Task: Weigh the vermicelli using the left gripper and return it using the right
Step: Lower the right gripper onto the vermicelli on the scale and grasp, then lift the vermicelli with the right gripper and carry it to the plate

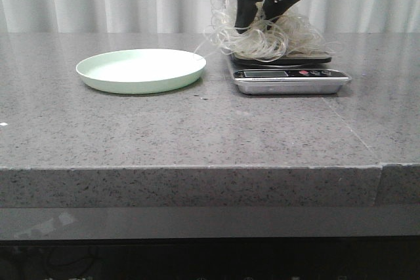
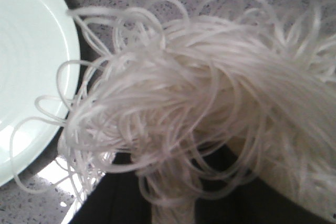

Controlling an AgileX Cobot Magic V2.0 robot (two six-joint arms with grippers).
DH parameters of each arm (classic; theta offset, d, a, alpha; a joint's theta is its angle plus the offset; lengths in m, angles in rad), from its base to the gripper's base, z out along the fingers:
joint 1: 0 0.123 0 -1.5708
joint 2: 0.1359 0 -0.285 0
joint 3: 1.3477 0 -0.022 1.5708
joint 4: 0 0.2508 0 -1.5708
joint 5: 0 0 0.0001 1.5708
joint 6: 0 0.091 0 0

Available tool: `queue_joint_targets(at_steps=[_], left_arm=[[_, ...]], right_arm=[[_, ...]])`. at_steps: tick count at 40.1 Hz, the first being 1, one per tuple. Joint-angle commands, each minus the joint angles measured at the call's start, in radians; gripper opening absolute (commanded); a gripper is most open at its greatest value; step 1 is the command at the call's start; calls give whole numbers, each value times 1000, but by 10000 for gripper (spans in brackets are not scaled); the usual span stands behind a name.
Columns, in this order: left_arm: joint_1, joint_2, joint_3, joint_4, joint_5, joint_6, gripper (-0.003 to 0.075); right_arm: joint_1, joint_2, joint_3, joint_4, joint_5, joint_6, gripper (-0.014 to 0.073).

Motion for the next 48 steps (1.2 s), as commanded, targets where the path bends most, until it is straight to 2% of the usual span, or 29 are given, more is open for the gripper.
queue_joint_targets(at_steps=[1,6,25,41,48], left_arm=[[-8,8,-25,-4,-73,2,376],[-8,8,-25,-4,-73,2,376],[-8,8,-25,-4,-73,2,376],[-8,8,-25,-4,-73,2,376],[-8,8,-25,-4,-73,2,376]], right_arm=[[-3,-56,-31,-9,-10,-12,207],[-3,-58,-31,-9,-3,-12,174],[-3,-119,-33,-9,12,-12,174],[-3,-226,-33,0,-72,-12,164],[-3,-248,-72,73,-133,-12,164]])
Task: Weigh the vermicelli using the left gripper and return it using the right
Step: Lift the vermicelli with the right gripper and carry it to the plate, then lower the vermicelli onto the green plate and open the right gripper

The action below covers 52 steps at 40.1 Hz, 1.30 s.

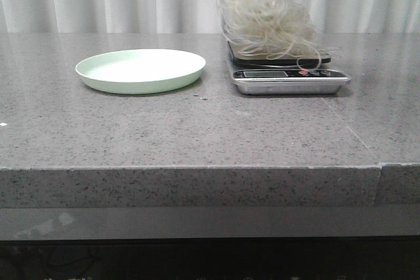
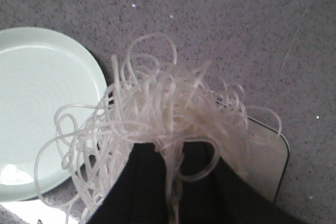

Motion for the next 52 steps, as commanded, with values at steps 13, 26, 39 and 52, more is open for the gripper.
queue_joint_targets(at_steps=[13,26,39,52], left_arm=[[-8,8,-25,-4,-73,2,376],[-8,8,-25,-4,-73,2,376],[-8,8,-25,-4,-73,2,376],[-8,8,-25,-4,-73,2,376]], right_arm=[[57,-52,-211,153,-201,-10,164],[192,47,-291,153,-295,-10,164],[227,177,-292,153,-282,-10,164],[223,244,-292,113,-135,-10,167]])
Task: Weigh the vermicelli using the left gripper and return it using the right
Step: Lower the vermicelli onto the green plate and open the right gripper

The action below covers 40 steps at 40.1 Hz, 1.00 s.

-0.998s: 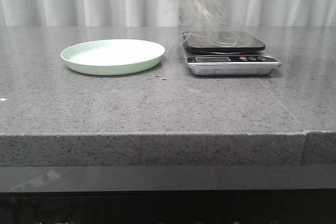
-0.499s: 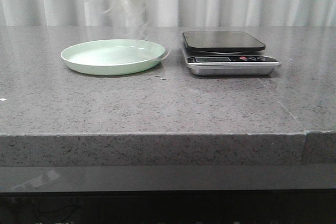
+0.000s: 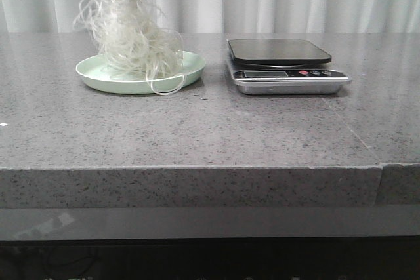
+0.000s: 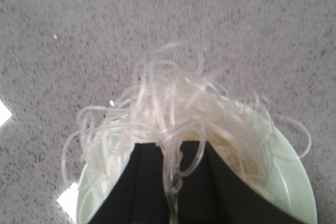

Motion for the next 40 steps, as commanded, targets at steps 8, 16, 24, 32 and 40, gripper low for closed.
queue_joint_targets(at_steps=[8,16,24,32,40], left_arm=[[-8,8,-25,-5,-73,2,376],[-8,8,-25,-5,-73,2,376],[-8,8,-25,-5,-73,2,376],[-8,8,-25,-5,-73,2,376],[-8,8,-25,-5,-73,2,376]], right_arm=[[-10,-58,-40,-48,44,-10,329],[-11,-62,-40,-57,61,-10,440],[-22,-102,-40,-58,127,-9,439],[-28,-182,-40,-58,221,2,439],[-28,-293,-9,-74,283,102,439]])
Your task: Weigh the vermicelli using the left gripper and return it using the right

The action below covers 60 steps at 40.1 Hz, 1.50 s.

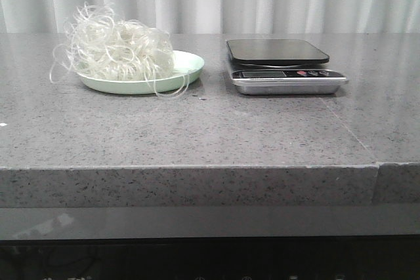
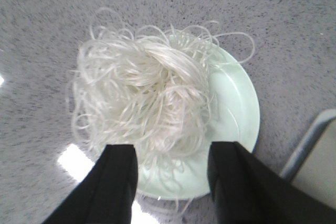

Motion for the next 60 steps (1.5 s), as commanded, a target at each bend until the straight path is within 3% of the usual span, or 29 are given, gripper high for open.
queue_joint_targets(at_steps=[1,13,35,53,60], left_arm=[[-8,8,-25,-5,-73,2,376],[-8,8,-25,-5,-73,2,376],[-8,8,-25,-5,-73,2,376],[-8,8,-25,-5,-73,2,374],[-8,8,-25,-5,-73,2,298]], right_arm=[[-7,-134,11,-15,-25,43,439],[-6,-454,367,-37,-193,46,439],[-6,-1074,1001,-73,-214,46,439],[-6,-1447,1287,-73,-192,46,435],[-6,-1479,1304,-74,-184,46,309]])
